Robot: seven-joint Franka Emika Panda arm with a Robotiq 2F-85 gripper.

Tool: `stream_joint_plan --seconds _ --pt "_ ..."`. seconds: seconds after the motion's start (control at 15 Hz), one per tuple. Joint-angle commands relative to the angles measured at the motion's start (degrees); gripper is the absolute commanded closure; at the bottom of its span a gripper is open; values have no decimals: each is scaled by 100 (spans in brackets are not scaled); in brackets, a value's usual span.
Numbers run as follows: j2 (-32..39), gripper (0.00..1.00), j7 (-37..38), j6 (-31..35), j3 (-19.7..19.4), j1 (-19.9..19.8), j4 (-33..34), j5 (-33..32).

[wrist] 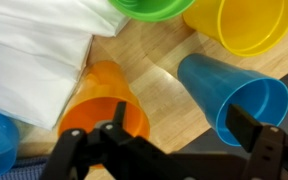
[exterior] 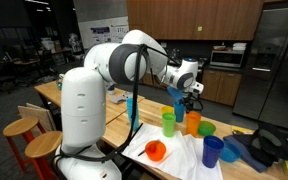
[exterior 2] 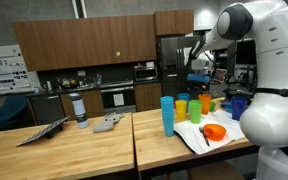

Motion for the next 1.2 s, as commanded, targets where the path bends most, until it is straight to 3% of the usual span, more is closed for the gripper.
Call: stream_joint_plan --seconds 0.0,0.53,1.13 --pt "-64 0 182 217 -21 65 -114 0" --pt "35 0 251 229 14 61 96 132" --pt "185 0 -10 -347 203 29 582 854"
